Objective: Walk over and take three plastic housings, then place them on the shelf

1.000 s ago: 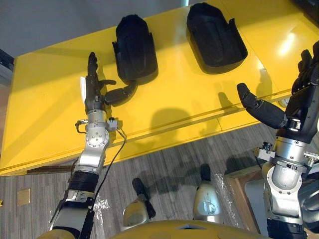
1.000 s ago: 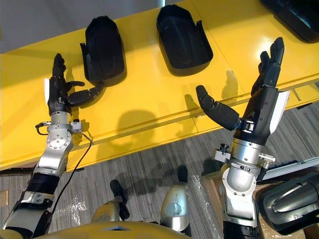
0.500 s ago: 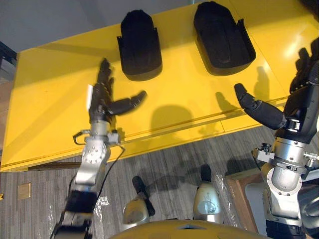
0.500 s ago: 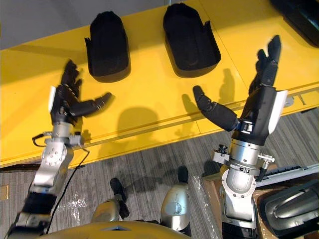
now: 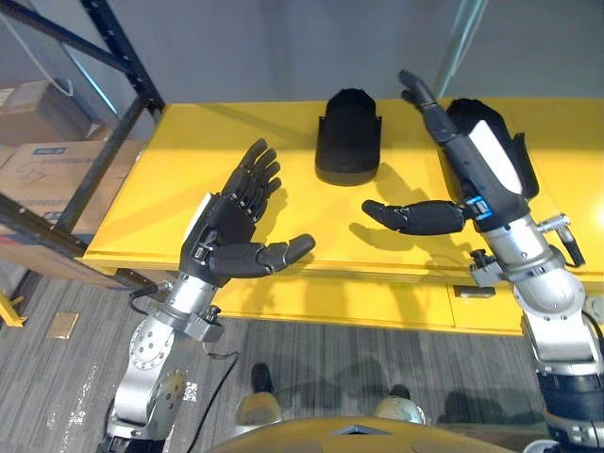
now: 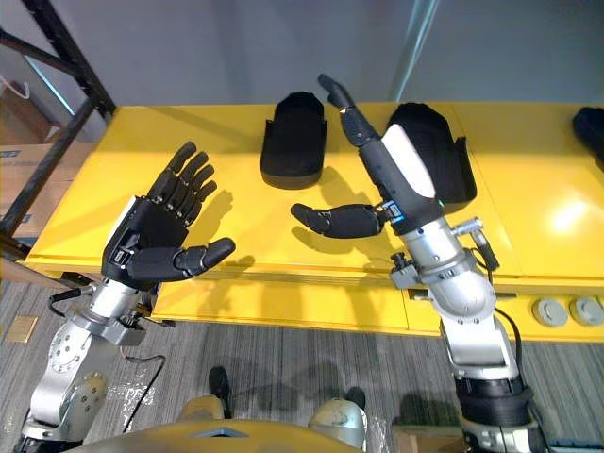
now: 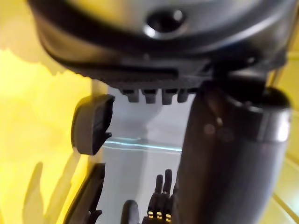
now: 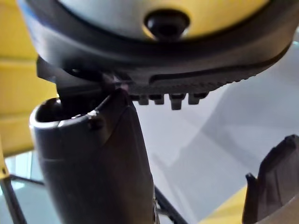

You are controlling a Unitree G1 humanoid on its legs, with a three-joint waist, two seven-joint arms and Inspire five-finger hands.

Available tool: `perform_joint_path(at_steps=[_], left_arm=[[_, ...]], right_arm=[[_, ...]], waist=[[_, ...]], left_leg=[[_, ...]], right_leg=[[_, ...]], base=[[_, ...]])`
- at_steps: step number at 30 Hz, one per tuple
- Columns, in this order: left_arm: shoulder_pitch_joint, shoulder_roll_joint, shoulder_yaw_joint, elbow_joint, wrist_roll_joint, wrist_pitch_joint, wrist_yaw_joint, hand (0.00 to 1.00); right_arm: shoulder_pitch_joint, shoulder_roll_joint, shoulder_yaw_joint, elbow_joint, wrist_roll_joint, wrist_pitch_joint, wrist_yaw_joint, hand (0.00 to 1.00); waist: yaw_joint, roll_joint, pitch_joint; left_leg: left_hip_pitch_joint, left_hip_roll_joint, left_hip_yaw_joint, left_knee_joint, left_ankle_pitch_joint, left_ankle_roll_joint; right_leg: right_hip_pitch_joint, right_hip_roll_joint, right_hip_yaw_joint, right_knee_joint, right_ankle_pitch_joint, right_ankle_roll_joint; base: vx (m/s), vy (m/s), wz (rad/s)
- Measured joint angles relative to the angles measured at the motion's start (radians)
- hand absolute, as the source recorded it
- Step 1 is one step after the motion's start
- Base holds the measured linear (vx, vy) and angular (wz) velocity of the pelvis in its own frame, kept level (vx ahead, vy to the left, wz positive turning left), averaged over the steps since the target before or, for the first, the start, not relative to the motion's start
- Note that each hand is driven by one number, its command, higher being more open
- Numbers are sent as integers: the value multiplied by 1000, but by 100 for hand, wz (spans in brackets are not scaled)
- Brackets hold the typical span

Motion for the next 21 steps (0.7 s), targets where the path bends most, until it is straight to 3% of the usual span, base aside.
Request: perform_joint_path(at_steps=[5, 13, 21], left_arm=[[2, 19, 16, 0, -31, -1, -13, 100], [1, 33, 43, 12, -34, -2, -47, 100], [-5, 35, 44, 72, -34, -3, -50, 100]], right_arm=[[-76, -67, 81, 147, -1, 31, 48, 100], [-179, -97, 132, 288, -1, 75, 141, 100], [-266, -167, 230, 424, -1, 78, 218, 100]], waist=[[26, -19, -17], [27, -35, -27], [43, -35, -28]], left_leg=[[-19, -3, -19, 0, 15, 9], [-34, -8, -51, 0, 34, 12], [-32, -8, -53, 0, 42, 12]], right_leg=[[12, -2, -37, -2, 1, -1], [24, -3, -70, -1, 2, -1], [25, -3, -70, 4, 2, -2]], base=[[-54, 15, 22], [-11, 2, 11], [-13, -1, 0]])
